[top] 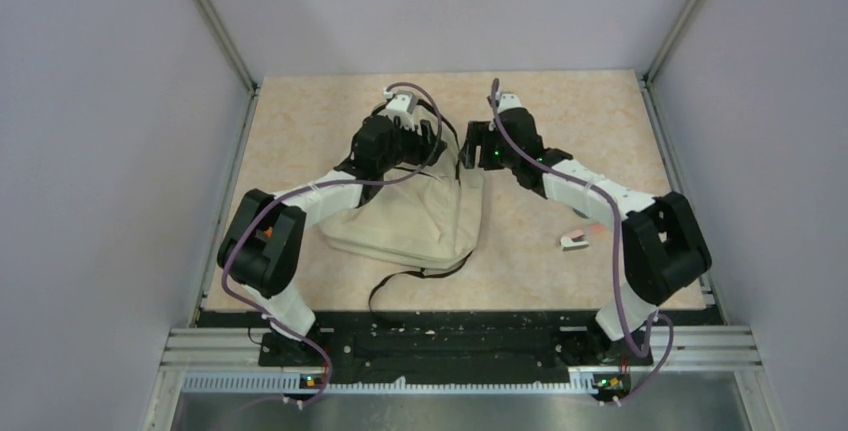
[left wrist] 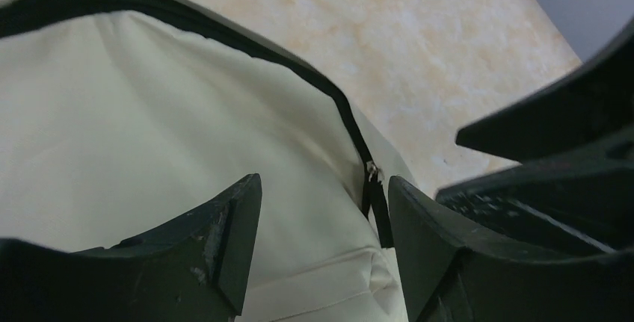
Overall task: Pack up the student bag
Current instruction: Zip the student bag at the center of the board.
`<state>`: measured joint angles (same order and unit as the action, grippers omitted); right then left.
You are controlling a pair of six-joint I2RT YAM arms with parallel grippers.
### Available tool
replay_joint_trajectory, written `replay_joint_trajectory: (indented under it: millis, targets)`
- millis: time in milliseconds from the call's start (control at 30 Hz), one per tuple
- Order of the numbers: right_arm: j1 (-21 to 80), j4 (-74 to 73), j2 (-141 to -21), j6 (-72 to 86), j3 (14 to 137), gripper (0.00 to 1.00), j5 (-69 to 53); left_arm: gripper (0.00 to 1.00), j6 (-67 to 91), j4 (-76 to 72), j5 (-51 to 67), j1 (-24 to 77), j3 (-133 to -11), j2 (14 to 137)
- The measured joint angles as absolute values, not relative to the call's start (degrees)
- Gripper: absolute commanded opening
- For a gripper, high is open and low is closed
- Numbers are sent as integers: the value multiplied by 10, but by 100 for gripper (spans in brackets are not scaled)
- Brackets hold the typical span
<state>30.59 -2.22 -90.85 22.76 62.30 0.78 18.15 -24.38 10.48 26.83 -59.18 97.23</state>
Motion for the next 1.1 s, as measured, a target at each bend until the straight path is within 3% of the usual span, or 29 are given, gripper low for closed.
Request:
replay_joint_trajectory:
  millis: [333, 567, 867, 933, 1100]
  targets:
    - [306, -31, -1033, 176, 736, 54, 31, 68, 199, -255, 147, 268, -574, 973]
    - [307, -53, -1055, 144, 769, 25, 60, 68, 194, -266, 173, 275, -574, 997]
    - [308, -60, -1055, 134, 769, 7, 73, 68, 134, -236, 199, 314, -609, 1047]
    - [309, -61, -1055, 134, 769, 3, 75, 64, 123, -226, 198, 320, -627, 1062]
    - [310, -65, -1055, 131, 769, 0, 77, 40, 110, -209, 178, 323, -653, 1092]
